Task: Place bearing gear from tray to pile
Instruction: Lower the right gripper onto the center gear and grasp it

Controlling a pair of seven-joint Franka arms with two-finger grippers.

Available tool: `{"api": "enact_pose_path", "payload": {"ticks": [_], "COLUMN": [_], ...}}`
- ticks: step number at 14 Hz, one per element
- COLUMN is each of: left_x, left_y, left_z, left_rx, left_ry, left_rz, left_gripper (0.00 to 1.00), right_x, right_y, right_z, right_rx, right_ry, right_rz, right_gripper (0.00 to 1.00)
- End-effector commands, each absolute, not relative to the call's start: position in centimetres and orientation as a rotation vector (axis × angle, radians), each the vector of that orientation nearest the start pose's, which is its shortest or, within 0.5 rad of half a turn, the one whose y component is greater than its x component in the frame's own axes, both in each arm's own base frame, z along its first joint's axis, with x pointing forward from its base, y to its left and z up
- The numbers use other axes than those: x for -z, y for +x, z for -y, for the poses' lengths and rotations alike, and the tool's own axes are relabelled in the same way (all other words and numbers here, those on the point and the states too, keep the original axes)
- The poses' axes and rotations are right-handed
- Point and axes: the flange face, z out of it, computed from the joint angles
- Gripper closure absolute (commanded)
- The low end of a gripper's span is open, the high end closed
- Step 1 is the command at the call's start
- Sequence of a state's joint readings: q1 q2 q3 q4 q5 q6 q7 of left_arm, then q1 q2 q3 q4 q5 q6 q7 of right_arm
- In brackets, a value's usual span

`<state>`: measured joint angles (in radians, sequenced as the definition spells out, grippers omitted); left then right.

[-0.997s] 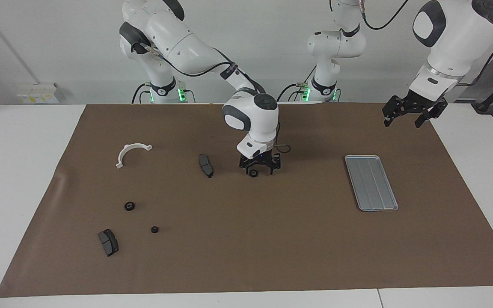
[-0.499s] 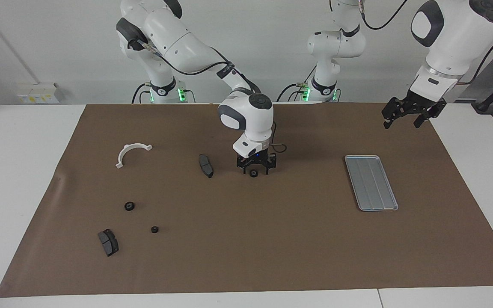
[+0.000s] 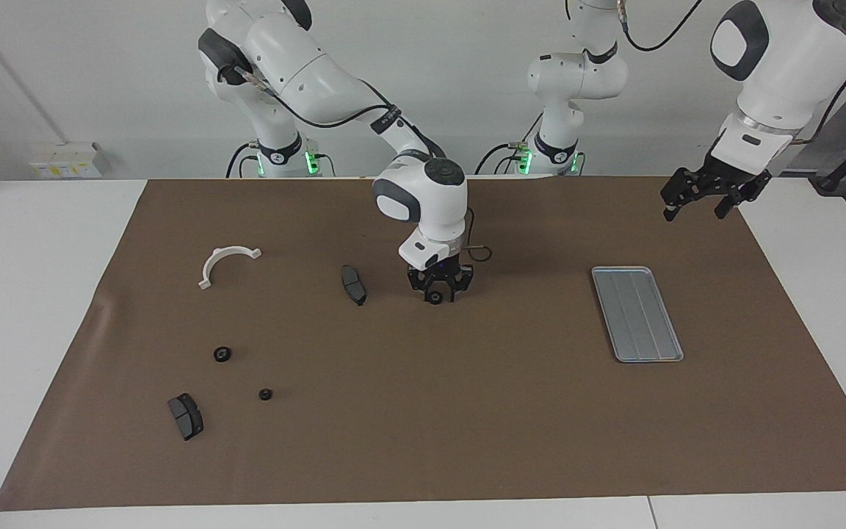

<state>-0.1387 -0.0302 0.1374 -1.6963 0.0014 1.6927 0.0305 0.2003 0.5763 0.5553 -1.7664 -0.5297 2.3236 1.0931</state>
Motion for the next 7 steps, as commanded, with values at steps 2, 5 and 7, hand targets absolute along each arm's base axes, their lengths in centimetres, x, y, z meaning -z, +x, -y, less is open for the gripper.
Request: {"api": "enact_pose_path", "payload": {"ticks": [2,5,7], "left_x": [-59.5,-59.52,-59.52], "left_y": [54.82,54.84,54.84], "left_z": [-0.15,-0.23,-0.23], "left_rx": [0.047,0.049,0.049], "left_ry": [-3.123,-3.123,-3.123], "left_rz": [-0.033,-0.033,-0.033], "left_gripper": [0.0,0.0,0.0], "right_x": [-28.07,-27.97,-28.06], "right_y": [50.72,50.84,50.95], "right_z": [-41.85,-41.72,-41.65], "right_rx": [0.24,0.239,0.239], "right_ry": [-3.116,-3.116,-3.114], "right_rz": [-0.107,-0.109,-0.111], "right_gripper": [0.5,0.77,1.0]}}
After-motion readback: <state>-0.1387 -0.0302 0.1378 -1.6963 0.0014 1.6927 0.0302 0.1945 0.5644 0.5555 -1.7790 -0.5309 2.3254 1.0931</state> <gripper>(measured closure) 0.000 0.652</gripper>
